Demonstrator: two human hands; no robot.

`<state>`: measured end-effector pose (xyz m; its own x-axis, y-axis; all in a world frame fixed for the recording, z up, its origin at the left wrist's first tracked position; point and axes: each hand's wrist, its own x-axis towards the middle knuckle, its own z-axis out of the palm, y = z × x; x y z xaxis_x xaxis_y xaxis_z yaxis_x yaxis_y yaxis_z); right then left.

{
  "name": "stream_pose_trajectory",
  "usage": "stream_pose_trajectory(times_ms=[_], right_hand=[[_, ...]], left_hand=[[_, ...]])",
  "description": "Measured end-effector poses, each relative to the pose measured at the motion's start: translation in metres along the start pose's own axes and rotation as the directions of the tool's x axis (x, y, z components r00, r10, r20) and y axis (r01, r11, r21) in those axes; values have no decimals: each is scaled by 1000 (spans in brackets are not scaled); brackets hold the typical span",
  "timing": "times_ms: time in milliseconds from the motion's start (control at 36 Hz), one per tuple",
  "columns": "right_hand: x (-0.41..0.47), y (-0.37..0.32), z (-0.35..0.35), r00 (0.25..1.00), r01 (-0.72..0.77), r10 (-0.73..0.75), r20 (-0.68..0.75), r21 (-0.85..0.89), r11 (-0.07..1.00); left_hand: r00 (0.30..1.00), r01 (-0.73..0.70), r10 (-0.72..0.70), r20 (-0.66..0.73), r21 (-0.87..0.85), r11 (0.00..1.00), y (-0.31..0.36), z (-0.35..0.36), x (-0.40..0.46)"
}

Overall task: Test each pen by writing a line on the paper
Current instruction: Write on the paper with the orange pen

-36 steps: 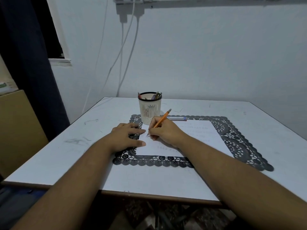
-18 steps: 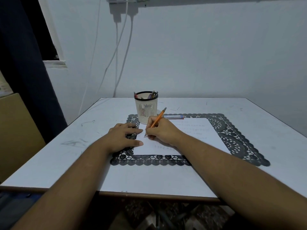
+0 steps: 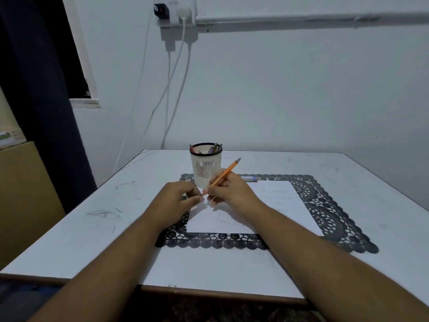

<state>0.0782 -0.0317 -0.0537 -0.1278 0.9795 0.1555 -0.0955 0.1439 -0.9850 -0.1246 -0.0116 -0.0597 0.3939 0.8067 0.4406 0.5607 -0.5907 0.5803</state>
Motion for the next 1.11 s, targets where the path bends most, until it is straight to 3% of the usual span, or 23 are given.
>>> stream_pose_trajectory(times_ms=[111, 167, 250, 306, 917, 1111], right_hand=[[-5, -8, 3, 994, 71, -68, -89, 32, 997], [-7, -14, 8, 991, 100, -79, -105, 205, 974], [-10, -18, 18, 996, 80, -54, -64, 530, 844], [-8, -16, 20, 998, 60, -46, -39, 635, 770], [-1, -16, 8, 997, 13, -57, 46, 654, 757], [0, -17, 7, 999, 28, -45, 10, 640, 768]], left_hand=[[1000, 18, -18, -11, 1, 1000, 3, 1, 0], [1000, 28, -28, -13, -13, 1000, 6, 0, 0], [999, 35, -35, -3, -18, 999, 8, 3, 0], [1000, 19, -19, 14, -30, 999, 9, 6, -1], [1000, -12, 12, 8, -16, 1000, 11, 12, 2], [1000, -14, 14, 21, -13, 1000, 8, 9, 8]])
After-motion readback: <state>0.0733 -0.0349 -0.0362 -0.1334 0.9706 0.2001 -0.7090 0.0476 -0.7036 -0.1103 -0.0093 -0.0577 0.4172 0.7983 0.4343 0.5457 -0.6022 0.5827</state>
